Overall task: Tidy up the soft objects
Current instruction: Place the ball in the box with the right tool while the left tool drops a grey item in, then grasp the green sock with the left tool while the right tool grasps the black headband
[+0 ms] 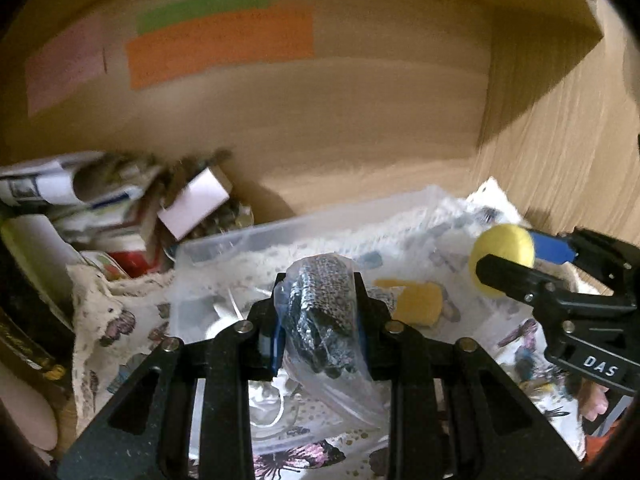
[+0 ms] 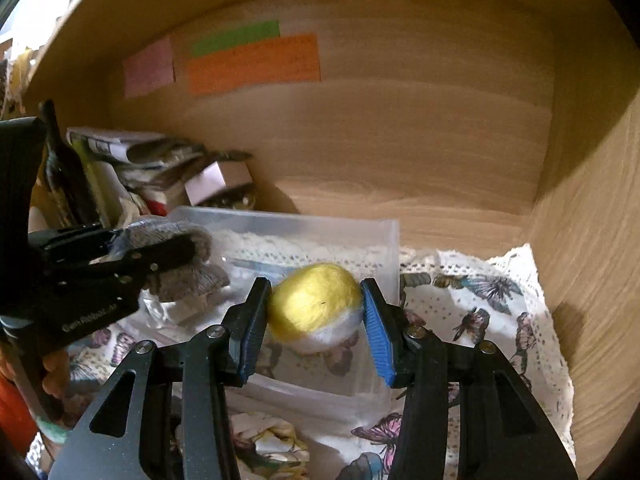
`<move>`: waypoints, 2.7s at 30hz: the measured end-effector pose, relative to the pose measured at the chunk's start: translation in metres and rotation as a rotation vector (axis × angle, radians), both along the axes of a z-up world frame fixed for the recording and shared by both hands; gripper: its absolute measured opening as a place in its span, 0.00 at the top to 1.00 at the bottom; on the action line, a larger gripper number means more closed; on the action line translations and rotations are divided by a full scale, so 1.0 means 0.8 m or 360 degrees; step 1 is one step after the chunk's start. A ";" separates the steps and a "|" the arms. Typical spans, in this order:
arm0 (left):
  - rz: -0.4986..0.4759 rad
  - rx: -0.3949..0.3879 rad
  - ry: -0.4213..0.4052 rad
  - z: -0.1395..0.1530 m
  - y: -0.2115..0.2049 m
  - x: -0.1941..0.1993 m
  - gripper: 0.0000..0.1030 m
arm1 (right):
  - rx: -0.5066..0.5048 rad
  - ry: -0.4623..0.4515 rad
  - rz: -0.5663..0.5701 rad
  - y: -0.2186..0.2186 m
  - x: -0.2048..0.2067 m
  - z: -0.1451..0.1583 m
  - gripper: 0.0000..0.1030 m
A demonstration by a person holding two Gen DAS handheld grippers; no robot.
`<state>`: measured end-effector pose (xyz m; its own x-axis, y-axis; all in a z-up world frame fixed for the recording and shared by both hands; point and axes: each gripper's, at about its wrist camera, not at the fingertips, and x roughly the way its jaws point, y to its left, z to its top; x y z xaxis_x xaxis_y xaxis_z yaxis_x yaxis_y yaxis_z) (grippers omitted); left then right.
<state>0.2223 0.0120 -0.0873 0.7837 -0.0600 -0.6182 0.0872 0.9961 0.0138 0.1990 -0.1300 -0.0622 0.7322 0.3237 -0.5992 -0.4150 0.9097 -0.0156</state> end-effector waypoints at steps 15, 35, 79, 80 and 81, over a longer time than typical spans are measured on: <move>-0.0042 -0.0004 0.0161 -0.021 -0.003 0.011 0.54 | -0.0055 0.0033 0.0006 0.004 0.004 -0.013 0.32; -0.0042 0.0028 -0.0152 0.036 0.004 -0.126 0.00 | 0.0102 -0.0252 0.0033 -0.023 -0.117 0.037 0.17; -0.0118 -0.0178 0.0012 -0.014 0.019 -0.190 0.83 | 0.0211 -0.0174 0.0056 -0.020 -0.171 -0.003 0.79; -0.0107 -0.0178 -0.0006 -0.009 0.022 -0.190 0.83 | 0.0225 -0.0190 0.0063 -0.021 -0.170 0.003 0.79; -0.0094 -0.0179 -0.0032 -0.002 0.025 -0.189 0.83 | 0.0237 -0.0203 0.0067 -0.021 -0.170 0.008 0.79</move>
